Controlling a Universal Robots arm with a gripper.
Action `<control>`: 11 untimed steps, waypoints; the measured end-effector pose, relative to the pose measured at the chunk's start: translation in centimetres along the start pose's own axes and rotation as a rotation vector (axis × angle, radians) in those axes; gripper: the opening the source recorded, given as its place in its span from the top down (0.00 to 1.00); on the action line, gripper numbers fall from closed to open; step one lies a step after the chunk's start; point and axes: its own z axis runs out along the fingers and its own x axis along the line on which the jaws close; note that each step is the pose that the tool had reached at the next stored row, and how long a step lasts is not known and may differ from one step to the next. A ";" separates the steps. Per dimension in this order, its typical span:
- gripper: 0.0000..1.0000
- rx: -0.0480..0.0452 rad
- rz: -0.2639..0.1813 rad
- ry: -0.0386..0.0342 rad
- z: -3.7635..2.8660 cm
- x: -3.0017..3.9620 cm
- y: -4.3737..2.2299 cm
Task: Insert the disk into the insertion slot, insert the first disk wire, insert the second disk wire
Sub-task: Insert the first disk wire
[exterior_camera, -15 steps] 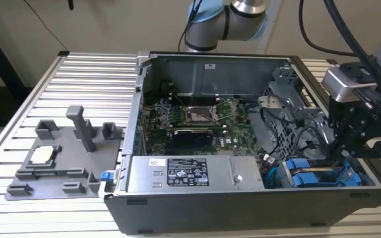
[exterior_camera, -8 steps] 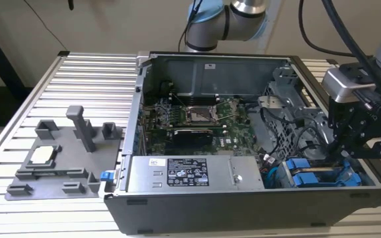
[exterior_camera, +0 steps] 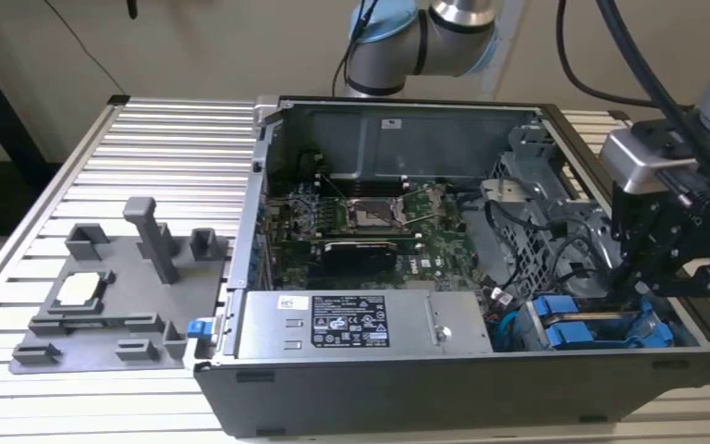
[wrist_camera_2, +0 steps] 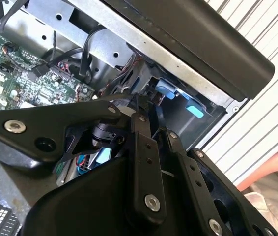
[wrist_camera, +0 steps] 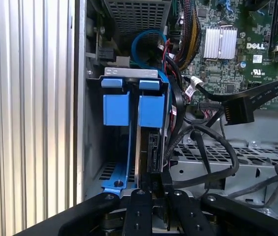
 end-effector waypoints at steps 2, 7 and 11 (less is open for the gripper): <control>0.81 0.0000 0.000 0.0001 0.03 0.00 0.00; 0.81 -0.0001 0.002 -0.0001 0.10 0.00 0.00; 0.81 -0.0001 0.005 -0.0011 0.14 -0.01 0.00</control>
